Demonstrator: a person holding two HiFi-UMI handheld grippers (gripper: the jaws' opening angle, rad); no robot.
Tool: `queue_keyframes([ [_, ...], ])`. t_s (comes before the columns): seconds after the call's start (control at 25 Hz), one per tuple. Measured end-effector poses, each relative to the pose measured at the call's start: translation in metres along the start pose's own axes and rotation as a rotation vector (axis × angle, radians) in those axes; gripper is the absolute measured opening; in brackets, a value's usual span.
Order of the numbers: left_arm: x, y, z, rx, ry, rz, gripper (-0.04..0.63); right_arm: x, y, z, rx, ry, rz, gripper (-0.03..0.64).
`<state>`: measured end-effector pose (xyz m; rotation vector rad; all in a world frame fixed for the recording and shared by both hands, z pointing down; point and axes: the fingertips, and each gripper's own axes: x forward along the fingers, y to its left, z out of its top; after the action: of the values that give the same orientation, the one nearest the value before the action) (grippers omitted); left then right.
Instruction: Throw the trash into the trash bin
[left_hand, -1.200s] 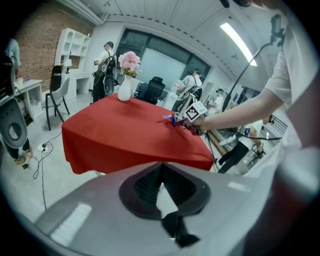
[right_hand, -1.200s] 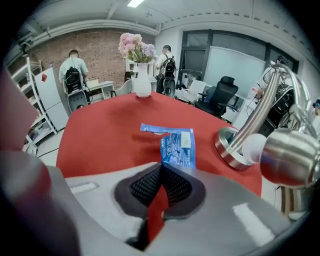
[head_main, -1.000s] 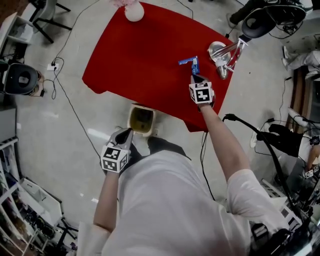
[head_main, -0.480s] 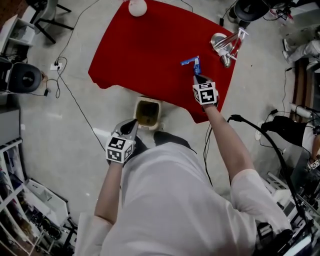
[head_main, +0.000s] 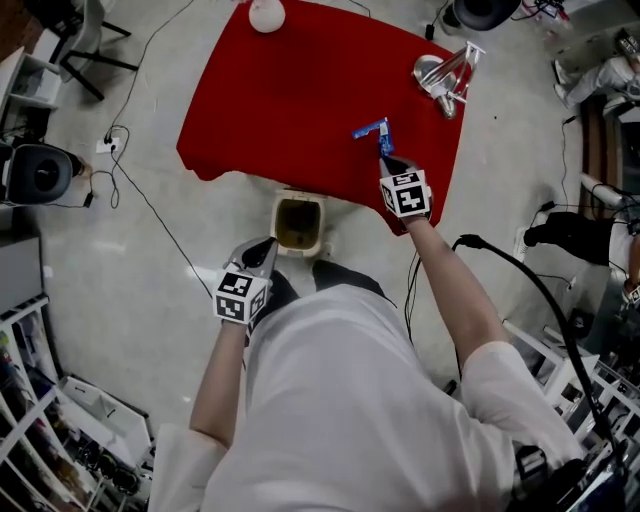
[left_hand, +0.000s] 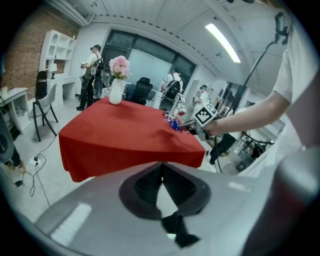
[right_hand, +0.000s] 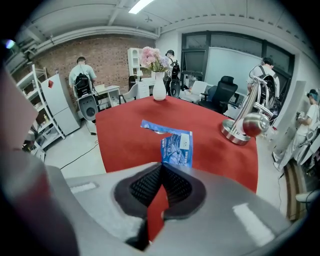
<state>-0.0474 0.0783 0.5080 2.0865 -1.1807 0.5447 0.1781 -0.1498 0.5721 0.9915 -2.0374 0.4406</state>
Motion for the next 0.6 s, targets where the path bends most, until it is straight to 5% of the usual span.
queue_keyframes([
  [0.6,-0.015,0.012,-0.019,0.039,0.025,-0.067,0.005,-0.035,0.096,-0.031,0.05,-0.001,0.088,0.001],
])
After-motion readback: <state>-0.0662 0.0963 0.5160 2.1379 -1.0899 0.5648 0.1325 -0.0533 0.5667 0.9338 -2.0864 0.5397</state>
